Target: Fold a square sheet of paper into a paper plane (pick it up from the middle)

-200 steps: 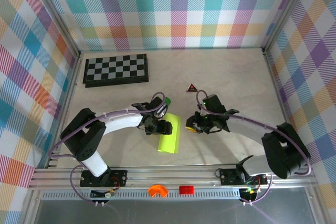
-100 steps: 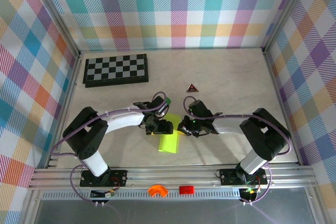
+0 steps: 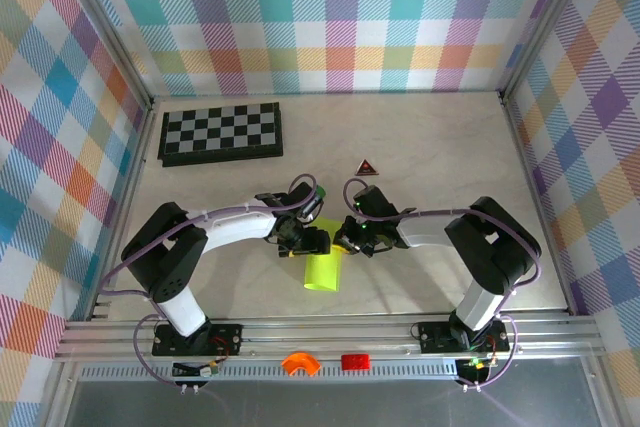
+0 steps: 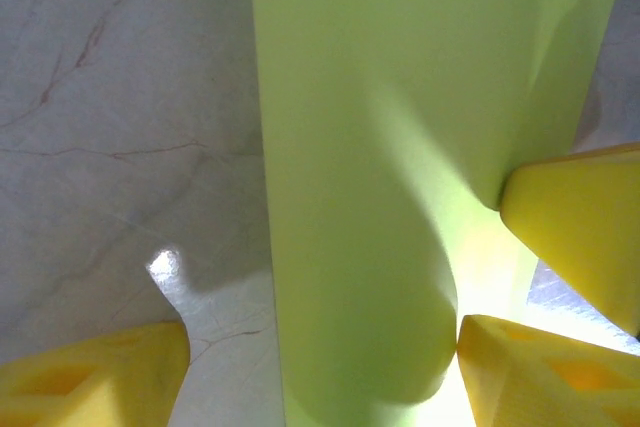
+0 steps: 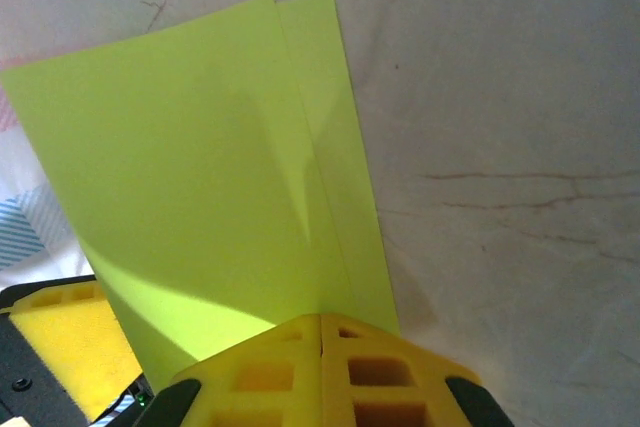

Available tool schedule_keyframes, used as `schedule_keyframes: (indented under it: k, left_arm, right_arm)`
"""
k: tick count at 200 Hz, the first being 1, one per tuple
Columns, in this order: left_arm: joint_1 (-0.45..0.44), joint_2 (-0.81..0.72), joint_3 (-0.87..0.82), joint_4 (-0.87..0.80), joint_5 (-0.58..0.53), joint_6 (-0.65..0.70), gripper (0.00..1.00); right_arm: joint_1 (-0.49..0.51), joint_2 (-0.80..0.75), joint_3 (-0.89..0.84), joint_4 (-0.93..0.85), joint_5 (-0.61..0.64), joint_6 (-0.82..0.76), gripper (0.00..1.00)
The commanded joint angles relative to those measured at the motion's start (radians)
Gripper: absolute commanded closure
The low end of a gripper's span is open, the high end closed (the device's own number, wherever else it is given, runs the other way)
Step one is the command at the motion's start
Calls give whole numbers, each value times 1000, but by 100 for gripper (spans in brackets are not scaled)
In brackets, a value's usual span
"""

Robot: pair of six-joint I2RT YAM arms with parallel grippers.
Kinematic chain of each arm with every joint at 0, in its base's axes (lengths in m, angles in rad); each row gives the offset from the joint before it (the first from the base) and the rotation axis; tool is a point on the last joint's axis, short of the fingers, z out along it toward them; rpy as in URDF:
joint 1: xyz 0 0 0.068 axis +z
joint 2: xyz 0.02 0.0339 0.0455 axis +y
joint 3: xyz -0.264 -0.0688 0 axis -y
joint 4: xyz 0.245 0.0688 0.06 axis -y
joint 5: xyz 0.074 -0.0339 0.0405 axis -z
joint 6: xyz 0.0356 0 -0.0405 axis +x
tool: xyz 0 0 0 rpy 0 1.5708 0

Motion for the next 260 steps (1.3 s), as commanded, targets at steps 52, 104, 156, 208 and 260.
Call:
schedule_keyframes:
  k: [52, 104, 156, 208, 260]
  left_arm:
    - [25, -195, -143, 203, -11, -81, 29]
    - [28, -131, -176, 371, 123, -151, 34]
    - [20, -58, -163, 377, 162, -179, 40]
    - [4, 2, -144, 358, 182, -166, 50]
    - [-24, 73, -76, 220, 89, -117, 54]
  right_arm:
    - [-74, -47, -9, -297, 13, -280, 97]
    - [-100, -26, -17, -268, -8, -270, 97]
    - [-106, -35, -63, -200, -12, -218, 96]
    - [-120, -39, -80, -177, -32, -208, 96]
    - [-133, -100, -84, -91, -91, -170, 86]
